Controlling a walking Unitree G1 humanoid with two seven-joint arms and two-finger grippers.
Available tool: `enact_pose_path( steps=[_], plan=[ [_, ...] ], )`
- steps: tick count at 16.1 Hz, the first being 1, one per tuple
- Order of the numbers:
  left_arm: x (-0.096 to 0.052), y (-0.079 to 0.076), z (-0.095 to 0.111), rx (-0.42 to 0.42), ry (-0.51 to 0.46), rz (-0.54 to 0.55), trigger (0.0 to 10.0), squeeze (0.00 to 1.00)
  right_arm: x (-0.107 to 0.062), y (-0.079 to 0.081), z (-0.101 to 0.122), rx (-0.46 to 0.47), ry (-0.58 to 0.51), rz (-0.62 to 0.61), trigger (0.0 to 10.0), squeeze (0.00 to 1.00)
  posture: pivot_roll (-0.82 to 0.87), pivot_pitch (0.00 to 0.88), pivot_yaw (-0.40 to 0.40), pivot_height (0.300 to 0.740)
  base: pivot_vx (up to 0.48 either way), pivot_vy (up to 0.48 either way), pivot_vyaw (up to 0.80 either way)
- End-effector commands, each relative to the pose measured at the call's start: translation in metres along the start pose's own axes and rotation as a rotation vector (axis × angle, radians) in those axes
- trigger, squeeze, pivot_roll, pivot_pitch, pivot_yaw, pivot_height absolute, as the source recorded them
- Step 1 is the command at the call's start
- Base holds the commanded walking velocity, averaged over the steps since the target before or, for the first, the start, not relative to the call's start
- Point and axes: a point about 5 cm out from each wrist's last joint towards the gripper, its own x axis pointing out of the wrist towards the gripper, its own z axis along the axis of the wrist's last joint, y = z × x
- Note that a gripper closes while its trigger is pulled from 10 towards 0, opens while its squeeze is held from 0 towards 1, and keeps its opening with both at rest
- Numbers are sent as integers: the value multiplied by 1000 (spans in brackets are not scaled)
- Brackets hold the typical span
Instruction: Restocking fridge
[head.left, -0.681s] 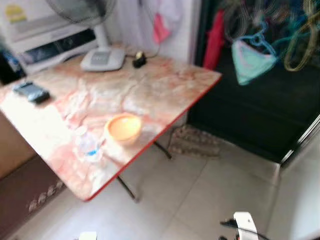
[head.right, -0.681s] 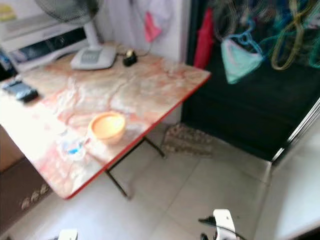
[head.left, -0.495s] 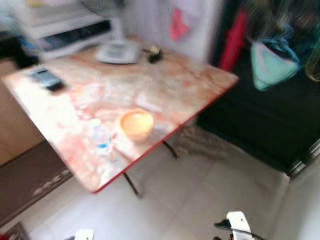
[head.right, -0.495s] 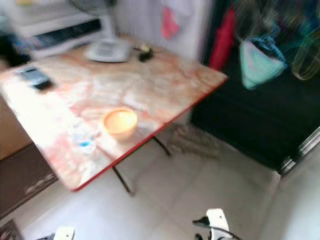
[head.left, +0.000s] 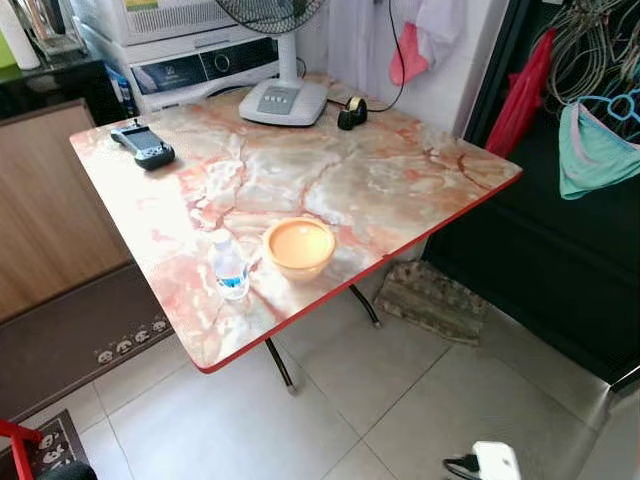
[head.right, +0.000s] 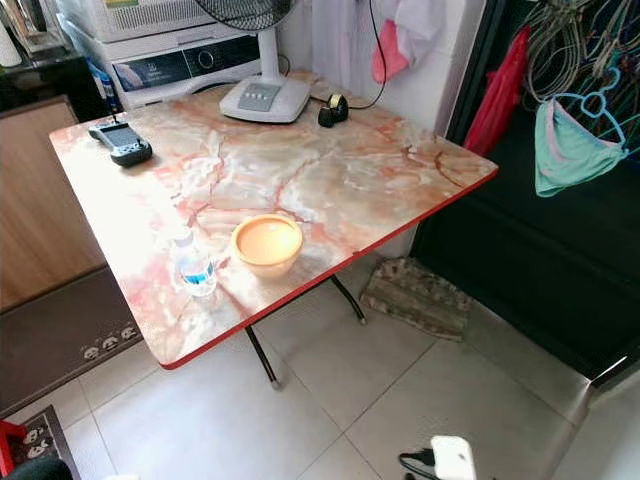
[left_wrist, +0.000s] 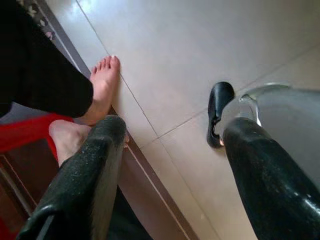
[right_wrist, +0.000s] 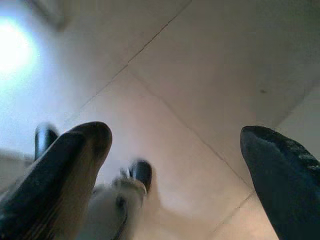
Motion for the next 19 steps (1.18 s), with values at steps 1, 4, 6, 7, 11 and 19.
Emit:
enact_pose_path(
  steps=[1,4,6,7,11,19],
  plan=[
    [2,13,15,-32,-70,27,10000,0,-2,-3,0,85,-62,-30,10000,0,67,0,-42,740,0,0,0],
    [4,14,34,-56,-178,34,10000,0,-4,-2,0,86,-115,-8,10000,0,52,0,-48,740,0,0,0],
    [2,9,55,-50,-324,34,10000,0,-8,-25,44,109,-343,-2,10000,0,48,0,-46,740,0,0,0],
    [0,7,66,-53,-395,33,10000,0,-10,-28,50,85,-383,12,10000,0,54,0,-48,740,0,0,0],
    [-9,1,71,-21,-516,25,10000,0,-11,-22,29,91,-332,18,10000,0,55,0,-43,740,0,0,0],
    [-38,21,95,-75,-747,150,10000,0,-12,-13,-39,-126,177,4,10000,0,136,0,-44,740,0,0,0]
  ],
)
